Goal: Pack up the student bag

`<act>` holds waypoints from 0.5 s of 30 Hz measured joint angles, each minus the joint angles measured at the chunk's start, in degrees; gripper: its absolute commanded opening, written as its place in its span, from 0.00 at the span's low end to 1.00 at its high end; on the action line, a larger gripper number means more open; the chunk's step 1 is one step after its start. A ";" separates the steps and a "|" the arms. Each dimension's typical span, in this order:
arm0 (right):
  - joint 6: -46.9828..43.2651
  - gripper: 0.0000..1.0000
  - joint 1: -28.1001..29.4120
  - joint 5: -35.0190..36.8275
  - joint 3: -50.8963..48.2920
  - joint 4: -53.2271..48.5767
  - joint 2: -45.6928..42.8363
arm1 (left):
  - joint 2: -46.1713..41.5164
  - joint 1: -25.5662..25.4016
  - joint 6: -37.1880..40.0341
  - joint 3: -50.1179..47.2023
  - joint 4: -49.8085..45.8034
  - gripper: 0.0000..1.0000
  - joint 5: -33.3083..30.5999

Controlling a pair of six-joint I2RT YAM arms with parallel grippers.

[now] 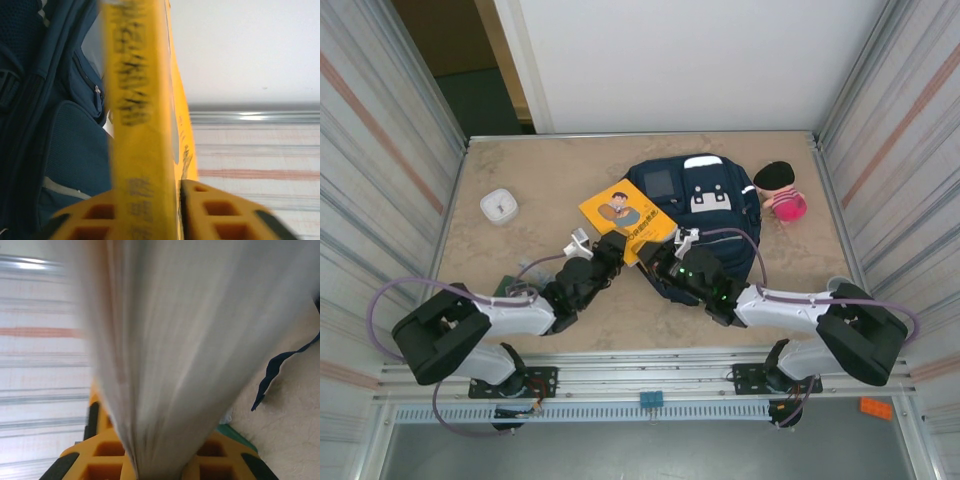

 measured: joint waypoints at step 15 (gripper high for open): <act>-6.19 0.03 -5.79 -16.61 0.04 -15.80 -13.05 | -13.75 5.07 7.04 -3.21 -11.93 0.43 0.00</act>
